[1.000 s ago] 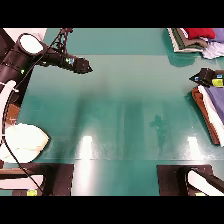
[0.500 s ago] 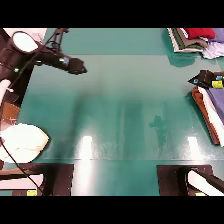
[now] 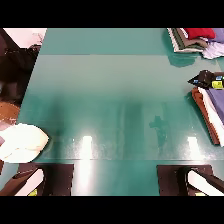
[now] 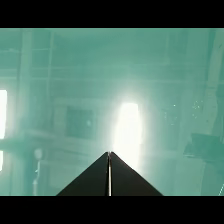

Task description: Fold the shirts.

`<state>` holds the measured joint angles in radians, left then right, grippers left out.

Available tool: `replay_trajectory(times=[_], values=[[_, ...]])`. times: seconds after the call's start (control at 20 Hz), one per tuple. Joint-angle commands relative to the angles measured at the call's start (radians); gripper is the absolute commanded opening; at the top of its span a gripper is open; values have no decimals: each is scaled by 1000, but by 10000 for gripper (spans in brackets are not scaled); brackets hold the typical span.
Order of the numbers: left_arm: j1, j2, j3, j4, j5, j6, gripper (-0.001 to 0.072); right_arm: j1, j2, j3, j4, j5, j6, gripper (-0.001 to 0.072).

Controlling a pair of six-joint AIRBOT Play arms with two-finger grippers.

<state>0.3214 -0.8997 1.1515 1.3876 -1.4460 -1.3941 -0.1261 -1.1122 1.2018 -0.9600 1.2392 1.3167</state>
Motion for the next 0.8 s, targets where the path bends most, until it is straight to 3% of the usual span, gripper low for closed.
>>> replay_trajectory(times=[0.0,0.05,0.5,0.55,0.65,0.75], values=[[101,109,-208,77,-47,-49,380,0,0,0,-1,2,0,19],[101,109,-257,80,-43,-69,599,0,0,0,-1,2,0,19],[101,109,-622,187,108,-202,609,0,0,0,-1,-1,-1,19],[101,109,-620,187,110,-222,585,0,0,0,-1,-2,-1,19],[101,109,-602,164,107,-220,63,0,0,0,0,-4,-1,19],[101,109,-545,103,100,-190,27,0,0,2,0,-16,-1,19]])
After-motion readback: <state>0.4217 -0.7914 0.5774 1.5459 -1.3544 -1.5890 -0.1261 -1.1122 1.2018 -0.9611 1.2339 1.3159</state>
